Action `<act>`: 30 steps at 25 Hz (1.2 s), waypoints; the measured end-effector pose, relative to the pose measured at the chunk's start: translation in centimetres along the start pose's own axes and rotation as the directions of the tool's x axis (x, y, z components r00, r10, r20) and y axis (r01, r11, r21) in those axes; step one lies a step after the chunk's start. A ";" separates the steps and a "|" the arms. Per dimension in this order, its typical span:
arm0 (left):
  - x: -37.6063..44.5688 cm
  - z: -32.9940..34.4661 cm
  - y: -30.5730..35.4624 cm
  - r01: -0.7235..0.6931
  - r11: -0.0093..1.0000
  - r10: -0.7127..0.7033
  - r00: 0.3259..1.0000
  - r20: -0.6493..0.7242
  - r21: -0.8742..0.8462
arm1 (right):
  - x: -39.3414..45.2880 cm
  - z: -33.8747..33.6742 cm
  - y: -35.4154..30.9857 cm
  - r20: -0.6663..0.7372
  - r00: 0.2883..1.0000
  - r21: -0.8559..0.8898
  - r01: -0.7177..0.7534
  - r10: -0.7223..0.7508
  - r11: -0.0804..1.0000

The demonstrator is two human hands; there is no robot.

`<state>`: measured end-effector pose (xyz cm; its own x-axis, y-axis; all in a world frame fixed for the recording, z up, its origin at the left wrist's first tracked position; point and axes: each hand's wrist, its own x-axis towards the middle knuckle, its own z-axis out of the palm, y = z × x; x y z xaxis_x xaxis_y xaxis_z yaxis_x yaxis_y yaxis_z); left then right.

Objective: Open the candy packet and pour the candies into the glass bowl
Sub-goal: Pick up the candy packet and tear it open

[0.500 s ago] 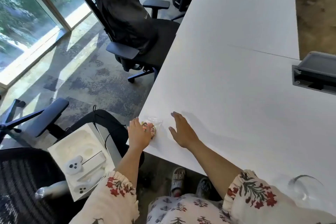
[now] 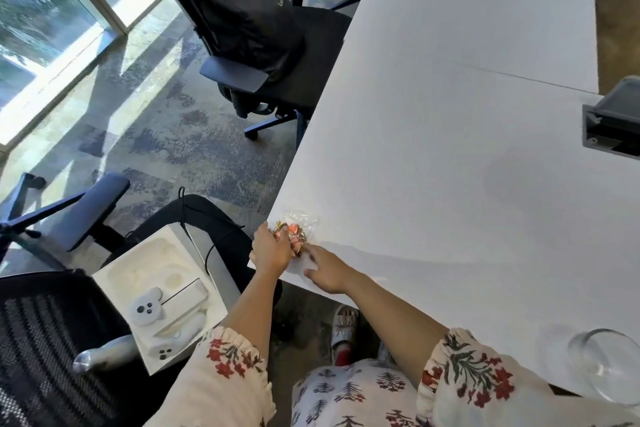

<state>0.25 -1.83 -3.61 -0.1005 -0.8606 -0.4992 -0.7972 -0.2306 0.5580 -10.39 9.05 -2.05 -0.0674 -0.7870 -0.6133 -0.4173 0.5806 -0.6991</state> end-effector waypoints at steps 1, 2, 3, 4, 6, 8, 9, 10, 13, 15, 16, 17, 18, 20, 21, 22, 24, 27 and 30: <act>0.0 0.0 0.2 0.042 0.998 -0.043 0.999 -0.016 -0.035 | 0.1 0.2 0.1 0.003 1.000 0.021 -0.002 0.002 1.000; 0.0 0.1 0.4 0.095 0.992 -0.097 0.995 -0.026 -0.077 | 0.1 0.3 0.1 0.002 1.000 0.036 -0.003 0.003 0.999; 0.0 0.3 0.6 0.148 0.981 -0.152 0.988 -0.027 -0.128 | 0.1 0.3 0.2 -0.003 1.000 0.053 -0.006 0.006 0.999; 0.0 0.4 0.8 0.198 0.964 -0.203 0.979 -0.012 -0.179 | 0.0 0.2 0.2 -0.007 1.000 0.074 -0.008 0.009 0.997; 0.0 0.9 0.8 0.235 0.939 -0.233 0.972 0.035 -0.253 | 0.0 -0.1 0.4 -0.027 1.000 0.116 -0.012 0.016 0.993; -0.4 1.5 0.8 0.202 0.939 -0.204 0.979 0.021 -0.279 | -0.2 -0.5 0.6 -0.041 0.999 0.137 -0.015 0.021 0.990; -0.8 1.7 0.9 0.177 0.939 -0.185 0.983 0.000 -0.294 | -0.3 -0.6 0.8 -0.047 0.999 0.146 -0.015 0.022 0.989; -1.3 2.0 1.0 0.154 0.938 -0.168 0.986 -0.019 -0.310 | -0.5 -0.8 0.9 -0.055 0.998 0.155 -0.016 0.025 0.988; -2.7 2.8 1.7 0.067 0.947 -0.085 0.996 -0.042 -0.315 | -1.1 -1.2 1.5 -0.120 0.992 0.172 -0.011 0.032 0.985; -3.6 3.3 2.3 -0.020 0.950 0.014 1.000 -0.023 -0.310 | -2.0 -1.9 1.8 -0.220 0.970 0.184 -0.059 0.100 0.981; -4.1 3.6 2.5 -0.077 0.951 0.075 0.997 -0.019 -0.299 | -2.4 -2.5 2.0 -0.283 0.951 0.192 -0.072 0.125 0.979; -4.6 3.9 2.8 -0.131 0.950 0.133 0.991 -0.012 -0.283 | -2.8 -3.2 2.4 -0.348 0.929 0.188 -0.061 0.125 0.980; -5.2 4.1 3.2 -0.181 0.946 0.188 0.982 0.000 -0.267 | -3.3 -4.2 2.8 -0.412 0.905 0.173 -0.042 0.111 0.984; -6.2 4.7 4.3 -0.266 0.933 0.285 0.957 0.049 -0.240 | -4.2 -6.2 3.6 -0.508 0.859 0.118 -0.011 0.070 0.993; -6.6 5.0 4.7 -0.308 0.924 0.332 0.940 0.075 -0.227 | -4.7 -7.2 4.1 -0.536 0.843 0.081 -0.012 0.054 0.997; -6.9 5.4 5.3 -0.343 0.914 0.371 0.923 0.101 -0.215 | -5.3 -7.9 4.6 -0.552 0.833 0.047 -0.020 0.042 0.999; -7.6 6.0 6.3 -0.391 0.895 0.424 0.895 0.137 -0.216 | -6.3 -9.0 5.6 -0.565 0.825 0.007 -0.013 0.014 1.000; -8.6 6.8 8.2 -0.447 0.867 0.486 0.857 0.172 -0.220 | -8.3 -10.4 7.1 -0.591 0.806 0.030 0.059 -0.030 0.998; -9.6 7.6 9.8 -0.484 0.842 0.533 0.814 0.230 -0.237 | -10.4 -11.6 8.4 -0.618 0.786 0.122 0.112 -0.012 0.986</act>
<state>-11.12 7.59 1.59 -0.6435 -0.7195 -0.2612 -0.4814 0.1152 0.8689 -23.75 19.71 2.74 -0.6082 -0.7546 -0.2462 -0.3081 0.5103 -0.8029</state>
